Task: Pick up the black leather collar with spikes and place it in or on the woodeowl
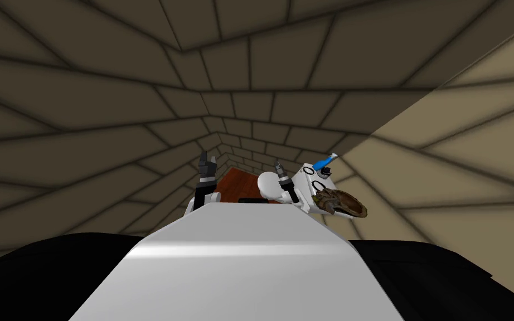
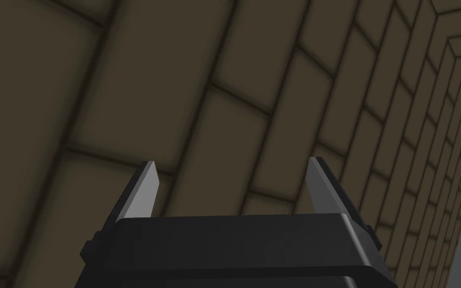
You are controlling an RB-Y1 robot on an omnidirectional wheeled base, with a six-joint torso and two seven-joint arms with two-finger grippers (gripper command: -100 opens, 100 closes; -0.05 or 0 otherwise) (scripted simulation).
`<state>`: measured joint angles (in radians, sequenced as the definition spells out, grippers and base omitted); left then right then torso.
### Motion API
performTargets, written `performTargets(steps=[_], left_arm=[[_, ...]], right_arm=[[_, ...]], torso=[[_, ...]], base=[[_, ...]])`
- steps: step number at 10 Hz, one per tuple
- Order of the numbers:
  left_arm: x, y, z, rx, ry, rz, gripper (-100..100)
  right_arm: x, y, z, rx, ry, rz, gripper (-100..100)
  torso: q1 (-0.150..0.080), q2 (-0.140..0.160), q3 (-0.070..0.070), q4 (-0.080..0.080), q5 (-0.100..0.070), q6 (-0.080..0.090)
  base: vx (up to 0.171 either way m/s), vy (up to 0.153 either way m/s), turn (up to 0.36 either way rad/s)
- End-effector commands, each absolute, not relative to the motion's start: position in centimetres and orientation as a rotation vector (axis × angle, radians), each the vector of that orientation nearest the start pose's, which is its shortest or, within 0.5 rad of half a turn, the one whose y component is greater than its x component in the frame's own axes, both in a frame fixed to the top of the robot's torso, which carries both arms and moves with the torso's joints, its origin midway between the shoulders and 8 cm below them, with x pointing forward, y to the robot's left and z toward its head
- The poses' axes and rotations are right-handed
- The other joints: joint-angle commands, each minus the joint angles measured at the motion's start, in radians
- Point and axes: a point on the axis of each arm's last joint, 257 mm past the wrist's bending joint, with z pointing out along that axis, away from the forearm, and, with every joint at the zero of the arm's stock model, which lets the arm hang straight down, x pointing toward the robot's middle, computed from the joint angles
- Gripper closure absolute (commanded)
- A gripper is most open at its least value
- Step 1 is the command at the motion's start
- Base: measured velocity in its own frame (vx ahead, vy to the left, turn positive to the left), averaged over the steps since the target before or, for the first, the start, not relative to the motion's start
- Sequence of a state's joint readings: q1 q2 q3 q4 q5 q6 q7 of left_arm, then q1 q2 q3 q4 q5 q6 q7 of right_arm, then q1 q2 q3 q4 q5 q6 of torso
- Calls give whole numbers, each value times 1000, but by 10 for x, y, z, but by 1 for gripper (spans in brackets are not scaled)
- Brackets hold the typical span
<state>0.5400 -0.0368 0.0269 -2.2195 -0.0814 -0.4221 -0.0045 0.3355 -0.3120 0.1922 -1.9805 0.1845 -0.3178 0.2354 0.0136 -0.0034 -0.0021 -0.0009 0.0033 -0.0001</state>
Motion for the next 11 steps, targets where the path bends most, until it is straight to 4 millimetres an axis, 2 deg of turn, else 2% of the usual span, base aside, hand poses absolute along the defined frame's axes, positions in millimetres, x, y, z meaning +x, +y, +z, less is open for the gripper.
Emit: performTargets(steps=[1,2,4,5,6,7,8,9,11], left_arm=[[361,294,-33,-770,747,-1162,0],[361,294,-33,-770,747,-1162,0],[361,294,-33,-770,747,-1162,0],[361,294,-33,-770,747,-1162,0],[361,294,-33,-770,747,-1162,0],[361,294,-33,-770,747,-1162,0],[361,294,-33,-770,747,-1162,0],[361,294,-33,-770,747,-1162,0],[361,294,-33,-770,747,-1162,0]], right_arm=[[428,-171,-155,300,1374,961,-100],[428,-171,-155,294,1374,954,-100],[430,-162,-204,189,1511,853,-100],[430,-162,-204,184,1511,848,-100],[430,-162,-231,125,1581,790,-100],[430,-162,-231,125,1581,790,-100],[428,-162,-252,58,1639,734,-100],[428,-165,-259,63,1653,726,-100],[422,-178,-308,-65,1778,601,-100]], torso=[[0,0,0,0,0,0],[3,-3,-2,-1,1,0],[-3,-1,-1,0,0,0],[0,-1,0,0,0,0],[-1,0,0,0,0,0],[-1,-2,-1,0,0,0],[-3,-1,-1,0,0,1],[-4,-1,0,0,-1,0],[-7,0,0,0,-1,0]], base=[[119,252,71],[114,196,12],[55,197,52],[68,185,56],[102,203,48],[90,160,14],[70,144,54],[57,99,26],[79,143,64]])
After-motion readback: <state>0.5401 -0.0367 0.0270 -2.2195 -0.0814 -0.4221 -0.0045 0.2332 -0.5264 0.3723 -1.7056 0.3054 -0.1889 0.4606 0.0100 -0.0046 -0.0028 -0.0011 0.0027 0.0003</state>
